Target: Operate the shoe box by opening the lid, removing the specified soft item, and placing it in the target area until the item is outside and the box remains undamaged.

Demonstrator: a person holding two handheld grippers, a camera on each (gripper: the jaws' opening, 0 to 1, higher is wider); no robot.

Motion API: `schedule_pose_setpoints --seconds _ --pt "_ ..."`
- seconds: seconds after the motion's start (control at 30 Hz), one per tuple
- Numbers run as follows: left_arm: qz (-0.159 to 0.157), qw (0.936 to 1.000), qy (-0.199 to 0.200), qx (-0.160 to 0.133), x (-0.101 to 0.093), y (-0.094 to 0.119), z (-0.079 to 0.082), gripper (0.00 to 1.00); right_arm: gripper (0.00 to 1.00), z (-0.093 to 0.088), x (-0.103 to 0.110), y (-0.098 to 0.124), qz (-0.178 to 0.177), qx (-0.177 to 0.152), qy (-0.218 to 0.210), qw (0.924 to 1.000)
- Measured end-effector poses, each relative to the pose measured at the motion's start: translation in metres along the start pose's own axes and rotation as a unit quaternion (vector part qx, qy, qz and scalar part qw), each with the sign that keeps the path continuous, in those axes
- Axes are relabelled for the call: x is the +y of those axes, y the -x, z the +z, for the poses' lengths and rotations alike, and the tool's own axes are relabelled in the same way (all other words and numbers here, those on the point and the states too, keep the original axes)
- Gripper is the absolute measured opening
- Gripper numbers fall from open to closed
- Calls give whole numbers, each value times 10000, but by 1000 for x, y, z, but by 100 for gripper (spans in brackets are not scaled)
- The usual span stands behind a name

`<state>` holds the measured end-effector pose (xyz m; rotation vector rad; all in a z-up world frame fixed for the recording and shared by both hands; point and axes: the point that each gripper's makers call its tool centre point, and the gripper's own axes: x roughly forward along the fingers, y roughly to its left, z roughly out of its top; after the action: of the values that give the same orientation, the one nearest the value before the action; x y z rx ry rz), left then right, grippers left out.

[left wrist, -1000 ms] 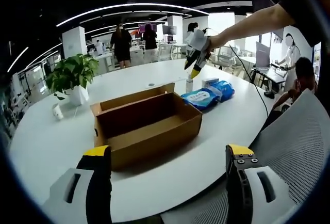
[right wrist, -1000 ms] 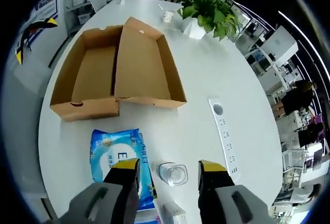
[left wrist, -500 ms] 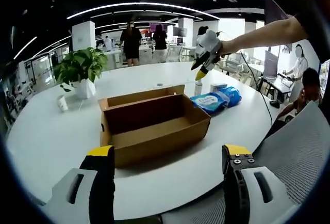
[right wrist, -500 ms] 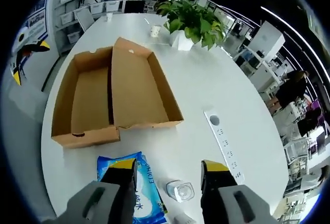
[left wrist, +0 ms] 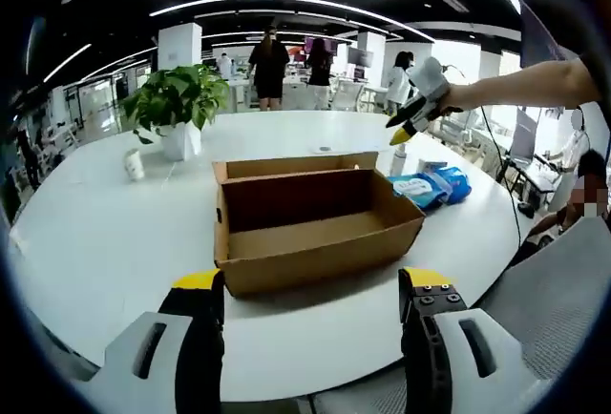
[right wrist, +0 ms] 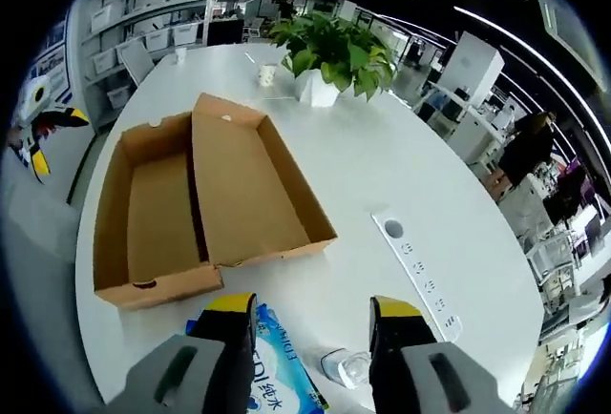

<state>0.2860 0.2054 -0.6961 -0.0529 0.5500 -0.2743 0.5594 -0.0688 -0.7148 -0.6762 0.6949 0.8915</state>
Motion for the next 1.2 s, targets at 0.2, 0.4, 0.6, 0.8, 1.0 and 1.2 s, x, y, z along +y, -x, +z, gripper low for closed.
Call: schedule_pose_setpoints --seconds 0.2,0.4,0.6,0.8,1.0,1.2 --pt "246 9994 175 -154 24 -6 10 70 43 3 2 -3 -67 -114 -355 9993" --pt "438 9990 107 -46 44 -16 10 69 41 11 7 -8 -81 -281 -724 9969" --pt "573 9982 142 92 64 -27 6 67 39 15 11 -11 -64 -358 -926 9950" --pt "621 9977 231 165 74 -35 3 60 36 15 12 -13 -61 -415 -1172 9922" --pt "745 9961 383 287 88 -41 -9 54 34 14 14 -17 -32 -479 -1631 9855" --pt "846 9944 456 450 99 -46 -18 49 32 14 19 -19 -1 -564 -1929 9796"
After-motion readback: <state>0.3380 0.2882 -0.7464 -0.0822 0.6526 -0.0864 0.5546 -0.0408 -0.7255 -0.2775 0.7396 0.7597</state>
